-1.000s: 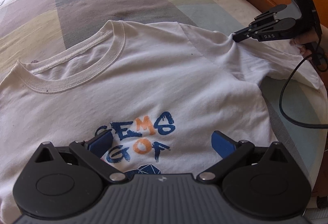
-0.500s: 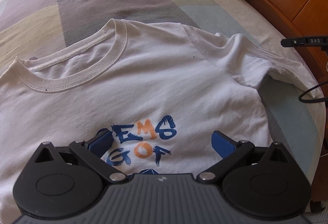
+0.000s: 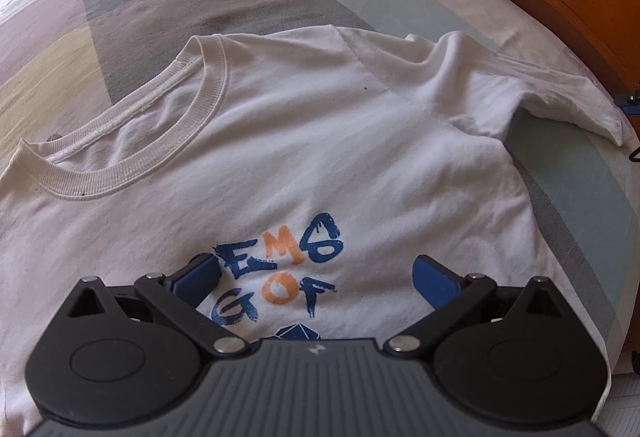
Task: Fold clothes
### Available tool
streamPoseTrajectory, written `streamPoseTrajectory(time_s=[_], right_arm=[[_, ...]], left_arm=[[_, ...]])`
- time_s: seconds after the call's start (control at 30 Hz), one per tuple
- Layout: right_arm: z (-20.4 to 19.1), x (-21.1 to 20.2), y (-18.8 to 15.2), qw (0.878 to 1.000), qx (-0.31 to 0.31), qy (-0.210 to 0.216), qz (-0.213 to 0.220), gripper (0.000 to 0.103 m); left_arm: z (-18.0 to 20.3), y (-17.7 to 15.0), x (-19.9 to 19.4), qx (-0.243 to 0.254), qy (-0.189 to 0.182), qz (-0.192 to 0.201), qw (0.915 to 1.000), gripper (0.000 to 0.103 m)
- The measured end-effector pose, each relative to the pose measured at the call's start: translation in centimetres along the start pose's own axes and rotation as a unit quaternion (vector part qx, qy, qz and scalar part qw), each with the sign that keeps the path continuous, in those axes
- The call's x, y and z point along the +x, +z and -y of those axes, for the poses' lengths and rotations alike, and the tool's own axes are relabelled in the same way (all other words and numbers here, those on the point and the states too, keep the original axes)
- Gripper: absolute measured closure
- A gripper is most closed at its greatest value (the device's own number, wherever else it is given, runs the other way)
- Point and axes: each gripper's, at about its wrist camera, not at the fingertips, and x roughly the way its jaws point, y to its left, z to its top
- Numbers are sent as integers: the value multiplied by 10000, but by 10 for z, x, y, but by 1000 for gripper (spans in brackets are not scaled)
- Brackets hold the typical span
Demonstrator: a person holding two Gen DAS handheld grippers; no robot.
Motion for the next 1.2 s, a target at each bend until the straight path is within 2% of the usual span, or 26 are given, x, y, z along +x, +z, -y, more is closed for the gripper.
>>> streamPoseTrajectory(time_s=[0.1, 0.17, 0.23, 0.27, 0.4, 0.43, 0.47, 0.53, 0.73, 0.8, 0.83, 0.87, 0.97, 1.07, 1.13, 1.2], right_arm=[[38, 18, 7, 9982, 467, -310, 194, 55], [60, 37, 6, 9953, 917, -306, 81, 55], [65, 47, -1, 9932, 1127, -268, 85, 52], [58, 47, -4, 9944, 1015, -244, 129, 48], [23, 48, -11, 9997, 204, -158, 46, 49], [16, 48, -11, 9998, 1, -205, 32, 59], [14, 47, -9, 9997, -76, -221, 14, 78], [15, 44, 1, 9993, -110, -334, 98, 91], [45, 33, 44, 9929, -156, -1018, 597, 91], [51, 36, 51, 9893, -81, -1330, 600, 86], [54, 35, 52, 9883, 32, -1403, 603, 85], [52, 32, 51, 9884, 112, -1376, 628, 80], [33, 17, 43, 9934, 177, -870, 730, 63], [-5, 12, 27, 9986, -31, 33, 527, 58], [-30, 13, 11, 9978, -64, 589, 299, 55], [-49, 16, -8, 9946, 54, 1033, 73, 47]], left_arm=[[0, 1, 0, 29, 16, -39, 10000, 1], [1, 1, 1, 93, 45, -80, 9999, 1], [3, 1, 2, 144, 69, -102, 9998, 1], [3, 1, 2, 164, 89, -107, 9998, 1], [7, 3, 4, 218, 192, -162, 9994, 1], [8, 3, 5, 228, 217, -181, 9993, 1], [8, 4, 5, 211, 220, -194, 9993, 1], [6, 6, 5, 108, 170, -191, 9996, 1], [-2, 12, 3, -313, 42, -164, 9994, 1], [-6, 17, -1, -524, -35, -71, 9986, 1], [-7, 20, -4, -610, -64, -3, 9981, 1], [-9, 23, -6, -683, -84, 74, 9976, 1], [-9, 42, -10, -671, -259, 304, 9969, 1], [-7, 62, -14, -627, -451, 533, 9956, 1], [-4, 76, -14, -578, -626, 675, 9941, 1], [9, 91, -5, -479, -889, 709, 9924, 1]])
